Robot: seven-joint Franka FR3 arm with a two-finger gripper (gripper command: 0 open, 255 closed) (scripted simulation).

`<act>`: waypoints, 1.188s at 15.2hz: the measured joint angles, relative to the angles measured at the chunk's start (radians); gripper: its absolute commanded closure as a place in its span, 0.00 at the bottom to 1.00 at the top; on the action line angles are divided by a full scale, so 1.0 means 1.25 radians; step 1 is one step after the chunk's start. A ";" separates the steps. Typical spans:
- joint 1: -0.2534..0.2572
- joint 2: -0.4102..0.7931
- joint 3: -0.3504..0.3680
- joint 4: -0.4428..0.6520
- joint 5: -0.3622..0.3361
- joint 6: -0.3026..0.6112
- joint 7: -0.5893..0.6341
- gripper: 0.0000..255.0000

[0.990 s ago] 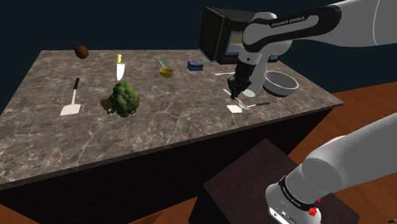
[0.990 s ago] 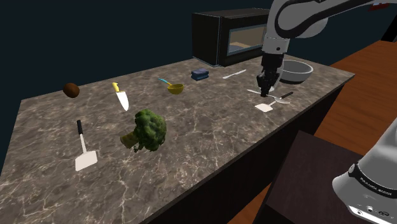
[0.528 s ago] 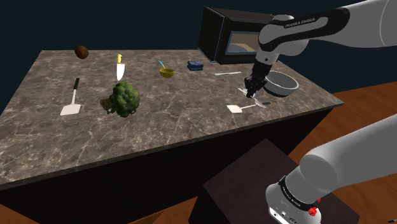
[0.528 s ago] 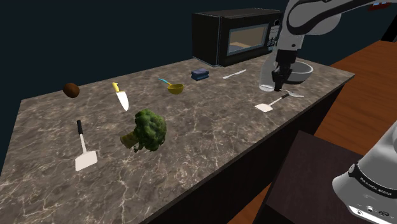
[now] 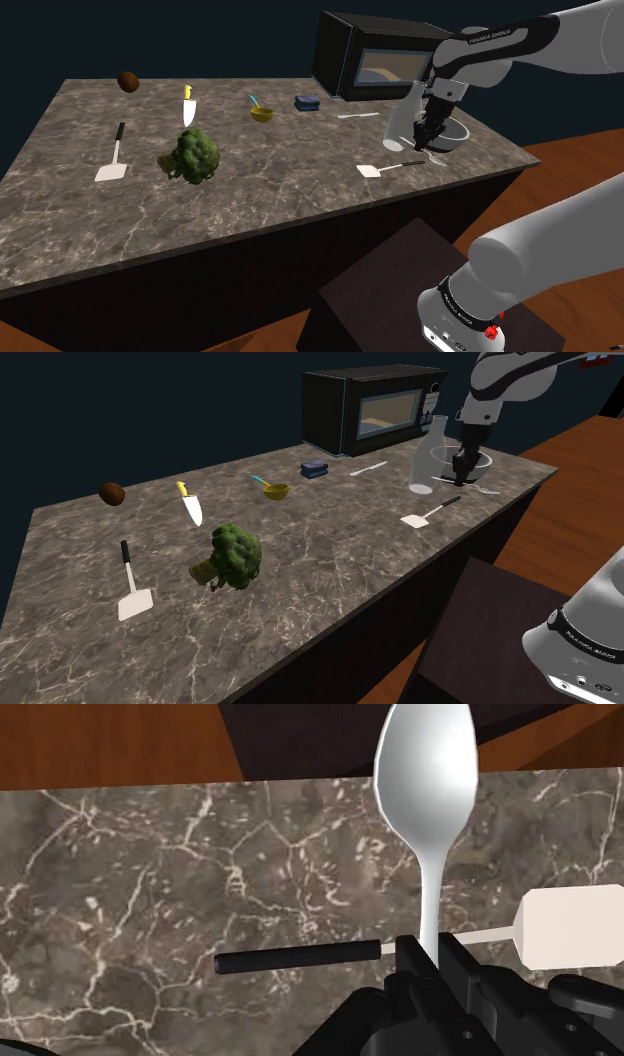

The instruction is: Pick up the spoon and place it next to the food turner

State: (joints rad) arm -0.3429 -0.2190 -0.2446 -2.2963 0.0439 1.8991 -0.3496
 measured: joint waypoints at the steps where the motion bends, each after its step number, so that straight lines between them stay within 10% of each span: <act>1: -0.008 0.011 -0.013 0.012 -0.004 -0.002 -0.020 1.00; 18: -0.144 0.247 -0.178 0.256 0.009 -0.039 -0.336 1.00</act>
State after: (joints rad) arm -0.5232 0.0902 -0.4668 -1.9764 0.0557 1.8509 -0.7690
